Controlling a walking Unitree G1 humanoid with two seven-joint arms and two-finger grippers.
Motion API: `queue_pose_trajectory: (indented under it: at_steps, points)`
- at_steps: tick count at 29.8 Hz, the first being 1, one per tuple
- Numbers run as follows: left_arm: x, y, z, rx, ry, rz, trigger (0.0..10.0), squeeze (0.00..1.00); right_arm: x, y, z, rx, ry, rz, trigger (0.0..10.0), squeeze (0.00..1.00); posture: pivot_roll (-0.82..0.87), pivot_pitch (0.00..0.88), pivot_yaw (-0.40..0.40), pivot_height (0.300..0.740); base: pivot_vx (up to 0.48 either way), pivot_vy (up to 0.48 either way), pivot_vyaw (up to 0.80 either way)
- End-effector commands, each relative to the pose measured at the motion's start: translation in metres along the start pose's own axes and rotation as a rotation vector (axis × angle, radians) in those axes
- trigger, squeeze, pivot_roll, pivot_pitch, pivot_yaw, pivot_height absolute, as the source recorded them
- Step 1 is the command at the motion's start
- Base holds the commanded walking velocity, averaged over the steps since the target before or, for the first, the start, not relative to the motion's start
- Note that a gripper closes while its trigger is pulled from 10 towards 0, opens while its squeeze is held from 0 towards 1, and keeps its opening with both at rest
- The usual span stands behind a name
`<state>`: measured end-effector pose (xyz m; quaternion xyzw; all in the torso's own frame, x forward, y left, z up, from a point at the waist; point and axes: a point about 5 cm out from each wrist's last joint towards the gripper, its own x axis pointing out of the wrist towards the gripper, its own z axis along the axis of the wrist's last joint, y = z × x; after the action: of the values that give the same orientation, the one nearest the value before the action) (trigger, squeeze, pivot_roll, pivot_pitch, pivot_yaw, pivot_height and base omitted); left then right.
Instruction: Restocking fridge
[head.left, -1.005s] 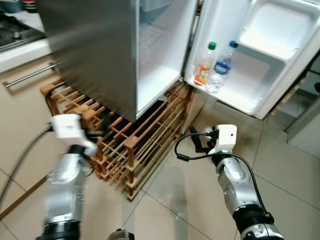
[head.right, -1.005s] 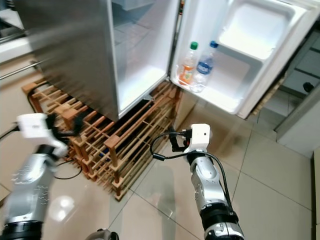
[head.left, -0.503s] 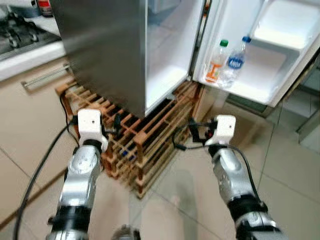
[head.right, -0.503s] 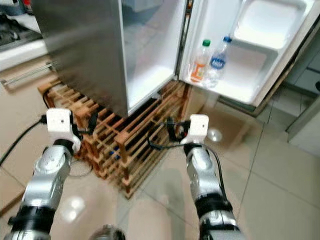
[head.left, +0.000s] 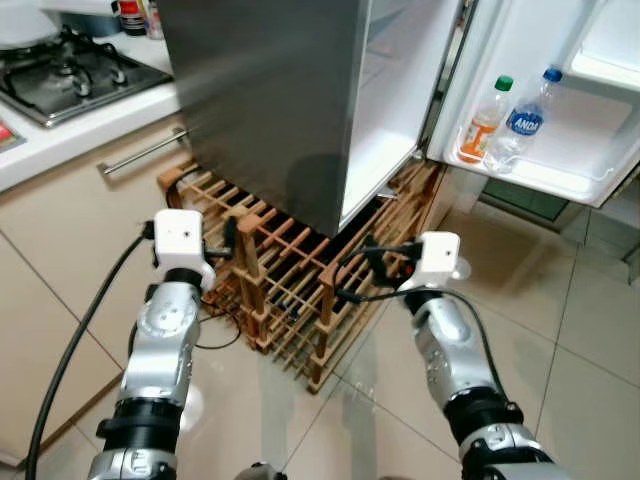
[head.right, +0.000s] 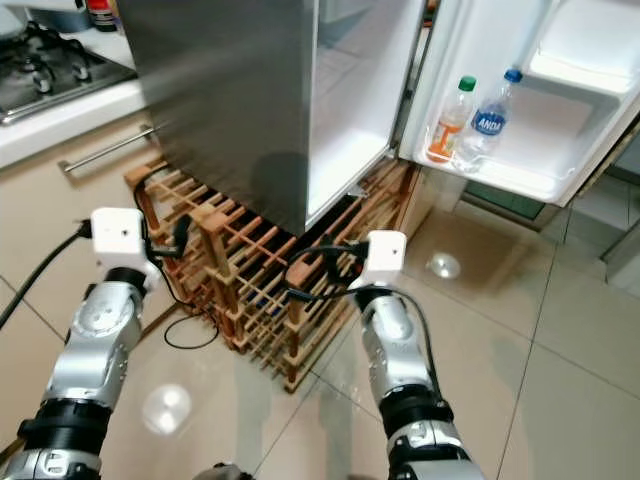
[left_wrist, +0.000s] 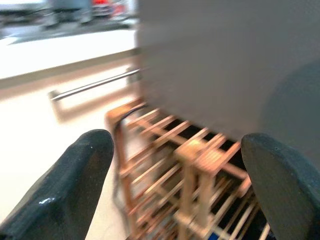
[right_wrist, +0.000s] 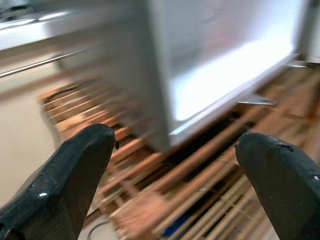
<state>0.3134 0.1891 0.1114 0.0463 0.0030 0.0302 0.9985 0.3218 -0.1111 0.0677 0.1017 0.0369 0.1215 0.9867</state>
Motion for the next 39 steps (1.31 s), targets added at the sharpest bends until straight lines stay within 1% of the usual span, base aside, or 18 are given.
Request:
queue_pose_trajectory:
  at_steps: [1,2,3,6,7,9,11,13,18,21,23,26,28,32,35,36,37,39]
  points:
    - [-0.003,-0.006,-0.001,0.0,-0.006,-0.005,10.0,0.0,0.001,-0.002,0.004,-0.027,-0.011,0.013,10.0,0.0,-0.11,0.0,-0.003,0.74,0.0,-0.48,0.43]
    - [-0.003,-0.006,-0.001,0.001,-0.007,-0.005,10.0,0.0,0.001,-0.002,0.004,-0.027,-0.01,0.014,10.0,0.0,-0.11,0.0,-0.003,0.74,0.0,-0.48,0.43]
    - [-0.003,-0.006,-0.002,0.003,-0.009,-0.002,10.0,0.0,0.002,-0.003,0.004,-0.027,-0.007,0.015,10.0,0.0,-0.1,0.0,-0.021,0.74,0.0,-0.48,0.44]
    - [-0.004,-0.003,-0.004,-0.002,-0.005,0.038,10.0,0.0,0.002,-0.004,0.004,-0.032,-0.011,0.004,10.0,0.0,-0.09,0.0,-0.029,0.74,0.0,-0.48,0.44]
    - [-0.004,-0.002,-0.005,-0.001,-0.001,0.05,10.0,0.0,0.004,-0.005,0.005,-0.064,-0.006,-0.01,10.0,0.0,-0.09,0.0,-0.04,0.74,0.0,-0.48,0.0]
    - [-0.003,-0.002,-0.006,0.004,0.008,0.061,10.0,0.0,0.004,-0.006,0.008,-0.086,-0.015,-0.013,10.0,0.0,-0.1,0.0,-0.039,0.74,0.0,-0.48,0.0]
    - [-0.002,-0.003,-0.007,0.0,0.014,0.062,10.0,0.0,0.003,-0.008,0.009,-0.097,-0.028,0.009,10.0,0.0,-0.1,0.0,-0.038,0.74,0.0,-0.48,0.0]
    - [-0.001,-0.004,-0.007,-0.001,0.015,0.056,10.0,0.0,0.003,-0.012,0.01,-0.086,-0.023,-0.005,10.0,0.0,-0.1,0.0,-0.031,0.74,0.0,-0.24,0.64]
    - [0.002,-0.005,-0.003,0.022,-0.003,0.043,10.0,0.0,0.003,-0.012,0.009,-0.075,-0.023,-0.019,10.0,0.0,-0.1,0.0,-0.028,0.74,0.0,0.0,0.6]
    - [0.006,-0.005,0.004,0.038,-0.039,0.037,10.0,0.0,0.003,-0.006,0.007,-0.073,-0.025,0.001,10.0,0.0,-0.09,0.0,-0.039,0.74,0.0,0.0,0.55]
    - [0.01,-0.004,0.01,0.017,-0.058,0.04,10.0,0.0,0.002,-0.002,0.003,-0.077,-0.01,0.025,10.0,0.0,-0.08,0.0,-0.042,0.74,0.0,0.0,0.53]
    - [0.012,-0.001,0.01,0.001,-0.053,0.057,10.0,0.0,0.003,0.0,0.0,-0.07,-0.002,0.026,10.0,0.0,-0.08,0.0,-0.04,0.74,0.0,0.383,0.51]
    - [0.011,-0.003,0.01,-0.004,-0.049,0.057,10.0,0.0,0.004,0.003,0.001,-0.059,-0.006,0.032,10.0,0.0,-0.07,0.0,-0.036,0.74,0.0,0.48,0.5]
    - [0.01,-0.006,0.01,0.021,-0.044,0.041,10.0,0.0,0.005,0.006,0.001,-0.051,-0.007,0.042,10.0,0.0,-0.07,0.0,-0.027,0.74,0.0,0.48,0.48]
    - [0.009,-0.006,0.009,0.057,-0.032,0.039,10.0,0.0,0.006,0.006,0.0,-0.04,-0.009,0.042,10.0,0.0,-0.06,0.0,-0.017,0.74,0.0,0.0,0.46]
    - [0.009,-0.006,0.009,0.057,-0.032,0.039,10.0,0.0,0.006,0.006,0.0,-0.04,-0.009,0.042,10.0,0.0,-0.06,0.0,-0.017,0.74,0.0,0.0,0.46]
    - [0.009,-0.005,0.008,0.079,-0.024,0.037,10.0,0.0,0.006,0.007,0.001,-0.034,-0.013,0.042,10.0,0.0,-0.06,0.0,-0.015,0.74,0.0,0.0,0.46]
    - [0.009,-0.002,0.007,0.082,-0.016,0.041,10.0,0.0,0.007,0.009,0.0,-0.028,-0.015,0.051,10.0,0.0,-0.05,0.0,-0.01,0.74,0.0,0.0,0.45]
